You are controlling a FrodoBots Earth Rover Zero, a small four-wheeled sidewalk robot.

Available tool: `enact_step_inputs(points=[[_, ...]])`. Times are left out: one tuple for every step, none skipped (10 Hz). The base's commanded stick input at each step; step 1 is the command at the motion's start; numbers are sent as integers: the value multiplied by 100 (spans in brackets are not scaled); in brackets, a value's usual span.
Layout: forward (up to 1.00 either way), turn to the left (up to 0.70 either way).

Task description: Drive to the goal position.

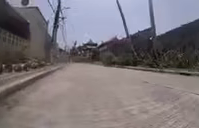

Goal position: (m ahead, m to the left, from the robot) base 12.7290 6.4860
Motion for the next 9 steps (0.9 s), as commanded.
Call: enact_step_inputs(points=[[100,0],[100,0],[100,0],[100,0],[100,0],[100,0],[100,0],[100,0],[100,0]])
